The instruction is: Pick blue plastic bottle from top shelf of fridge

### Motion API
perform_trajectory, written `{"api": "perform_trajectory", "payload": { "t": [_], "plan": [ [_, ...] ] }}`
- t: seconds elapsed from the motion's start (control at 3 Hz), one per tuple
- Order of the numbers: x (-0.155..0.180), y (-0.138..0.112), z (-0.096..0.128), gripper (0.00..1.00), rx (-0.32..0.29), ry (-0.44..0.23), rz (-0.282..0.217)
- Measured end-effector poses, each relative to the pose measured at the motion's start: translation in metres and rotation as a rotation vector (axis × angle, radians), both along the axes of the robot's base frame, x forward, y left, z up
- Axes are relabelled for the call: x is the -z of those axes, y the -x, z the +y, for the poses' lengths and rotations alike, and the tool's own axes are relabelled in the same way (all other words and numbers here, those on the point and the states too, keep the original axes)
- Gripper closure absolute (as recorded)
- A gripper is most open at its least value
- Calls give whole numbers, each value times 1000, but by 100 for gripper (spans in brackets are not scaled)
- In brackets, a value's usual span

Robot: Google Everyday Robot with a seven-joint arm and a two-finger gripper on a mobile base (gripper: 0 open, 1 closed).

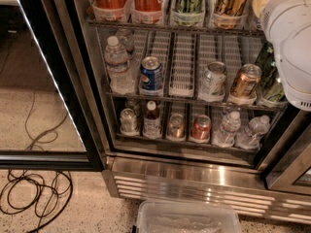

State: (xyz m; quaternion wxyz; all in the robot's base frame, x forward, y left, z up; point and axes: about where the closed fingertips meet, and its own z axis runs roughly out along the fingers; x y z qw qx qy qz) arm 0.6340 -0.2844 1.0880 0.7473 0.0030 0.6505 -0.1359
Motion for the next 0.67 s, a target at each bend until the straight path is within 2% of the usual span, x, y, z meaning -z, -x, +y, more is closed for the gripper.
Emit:
{"api": "perform_trajectory", "payload": {
  "t": [0.33,0.67],
  "plan": [
    [0,0,0,81,0,0,0],
    [-9,2,1,100,-7,-9,-14]
  ]
}}
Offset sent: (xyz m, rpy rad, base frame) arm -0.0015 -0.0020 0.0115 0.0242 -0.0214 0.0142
